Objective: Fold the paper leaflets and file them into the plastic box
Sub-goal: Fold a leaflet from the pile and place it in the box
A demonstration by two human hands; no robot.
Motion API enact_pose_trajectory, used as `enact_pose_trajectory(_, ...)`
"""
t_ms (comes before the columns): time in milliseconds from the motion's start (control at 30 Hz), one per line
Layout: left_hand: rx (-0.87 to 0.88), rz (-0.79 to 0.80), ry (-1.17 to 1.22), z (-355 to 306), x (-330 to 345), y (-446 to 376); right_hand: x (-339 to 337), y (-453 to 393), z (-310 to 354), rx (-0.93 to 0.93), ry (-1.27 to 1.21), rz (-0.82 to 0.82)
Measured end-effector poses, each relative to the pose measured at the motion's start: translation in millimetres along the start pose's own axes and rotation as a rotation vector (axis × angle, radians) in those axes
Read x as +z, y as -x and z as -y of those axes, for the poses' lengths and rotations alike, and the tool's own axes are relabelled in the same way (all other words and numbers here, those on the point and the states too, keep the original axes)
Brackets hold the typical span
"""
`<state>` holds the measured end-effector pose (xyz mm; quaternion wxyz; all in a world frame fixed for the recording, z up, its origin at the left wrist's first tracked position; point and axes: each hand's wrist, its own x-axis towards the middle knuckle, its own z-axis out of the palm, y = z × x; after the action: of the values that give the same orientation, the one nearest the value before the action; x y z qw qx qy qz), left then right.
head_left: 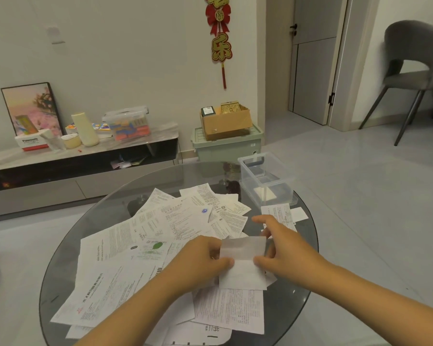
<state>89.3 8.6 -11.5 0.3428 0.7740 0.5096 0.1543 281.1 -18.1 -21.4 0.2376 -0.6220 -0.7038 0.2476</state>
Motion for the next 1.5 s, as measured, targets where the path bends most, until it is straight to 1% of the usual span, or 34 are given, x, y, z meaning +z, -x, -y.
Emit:
enact_pose_trajectory(100,-0.002,-0.084,-0.078,-2,3,1,6,5,2,-0.094,0.274,-0.102)
enact_pose_trajectory(167,0.033,-0.131,-0.132,2,5,1,10,5,3,-0.161,0.293,-0.123)
enact_pose_trajectory(233,0.101,-0.139,-0.178,4,4,3,10,5,4,-0.201,0.282,-0.095)
enact_pose_trajectory(300,0.166,-0.084,-0.229,7,2,3,10,5,5,-0.236,0.304,-0.032)
enact_pose_trajectory(433,0.248,0.153,-0.353,13,0,6,13,5,2,-0.252,0.365,0.181)
enact_pose_trajectory(500,0.266,0.171,-0.405,14,4,6,12,5,2,-0.243,0.409,0.223)
enact_pose_trajectory(633,0.311,0.136,-0.448,13,5,4,9,5,3,-0.260,0.455,0.202)
enact_pose_trajectory(733,0.292,0.118,-0.392,10,4,3,8,5,4,-0.254,0.419,0.137)
enact_pose_trajectory(800,0.250,0.042,-0.320,10,6,2,7,2,1,-0.203,0.351,0.102)
enact_pose_trajectory(867,0.216,-0.033,-0.297,11,10,-1,8,-3,-2,-0.148,0.261,0.084)
enact_pose_trajectory(967,0.195,-0.100,-0.279,13,15,-5,13,-9,-6,-0.104,0.185,0.056)
enact_pose_trajectory(1033,0.189,-0.127,-0.305,13,17,-7,15,-11,-6,-0.110,0.173,0.023)
enact_pose_trajectory(1100,0.193,-0.139,-0.338,14,19,-7,16,-10,-5,-0.140,0.214,0.001)
enact_pose_trajectory(1167,0.199,-0.170,-0.379,15,20,-8,15,-9,-4,-0.206,0.340,-0.023)
enact_pose_trajectory(1233,0.234,-0.190,-0.453,15,18,-10,15,-9,-5,-0.260,0.450,-0.004)
enact_pose_trajectory(1267,0.257,-0.174,-0.509,15,18,-11,15,-9,-5,-0.274,0.488,0.028)
enact_pose_trajectory(1333,0.273,-0.114,-0.583,14,18,-12,14,-12,-5,-0.273,0.522,0.081)
enact_pose_trajectory(1400,0.247,-0.075,-0.602,14,18,-13,13,-14,-6,-0.254,0.515,0.093)
enact_pose_trajectory(1500,0.267,-0.114,-0.618,13,19,-15,15,-14,-7,-0.305,0.562,0.045)
